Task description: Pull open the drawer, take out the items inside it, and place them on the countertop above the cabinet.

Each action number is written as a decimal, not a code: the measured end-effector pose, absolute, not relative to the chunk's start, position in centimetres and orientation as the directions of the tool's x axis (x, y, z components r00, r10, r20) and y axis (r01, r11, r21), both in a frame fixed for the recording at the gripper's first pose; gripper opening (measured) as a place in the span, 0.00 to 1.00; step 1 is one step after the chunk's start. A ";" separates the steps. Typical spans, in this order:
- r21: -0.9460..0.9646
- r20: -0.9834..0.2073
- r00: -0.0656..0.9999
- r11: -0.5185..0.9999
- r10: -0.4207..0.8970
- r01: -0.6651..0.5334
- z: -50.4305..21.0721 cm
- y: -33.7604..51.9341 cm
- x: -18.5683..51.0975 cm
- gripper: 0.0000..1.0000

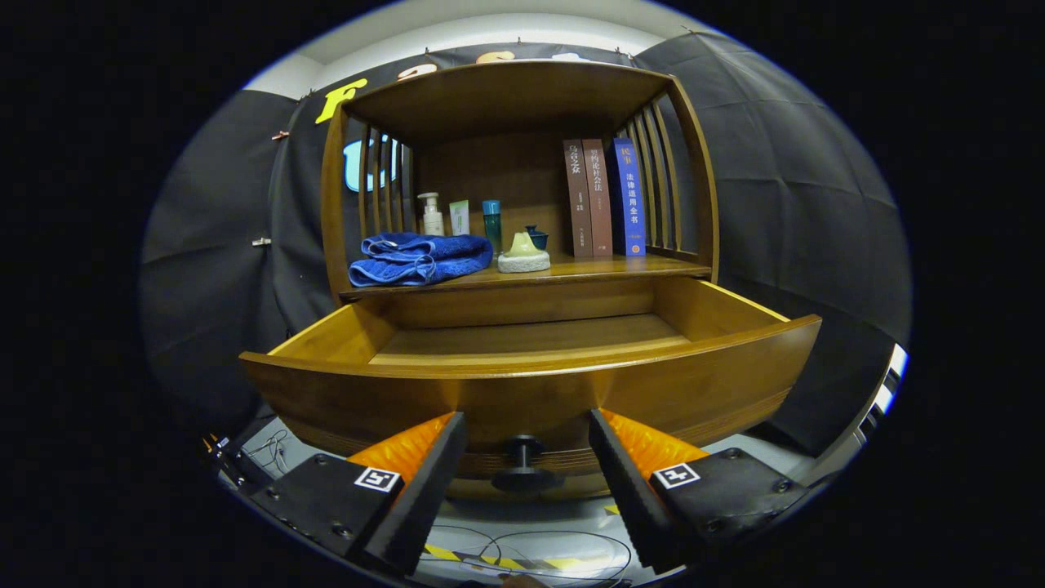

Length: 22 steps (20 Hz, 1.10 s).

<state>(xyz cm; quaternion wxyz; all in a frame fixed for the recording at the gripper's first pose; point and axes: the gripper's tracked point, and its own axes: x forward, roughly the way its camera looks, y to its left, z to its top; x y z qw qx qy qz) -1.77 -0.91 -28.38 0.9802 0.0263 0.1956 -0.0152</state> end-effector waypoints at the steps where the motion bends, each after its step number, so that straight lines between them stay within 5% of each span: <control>1: 0.039 -0.379 0.925 0.998 -0.023 0.040 -28.4 -0.9 -1.6 0.97; 22: 0.037 -0.380 0.925 0.998 -0.028 0.046 -30.3 -1.1 15.3 0.98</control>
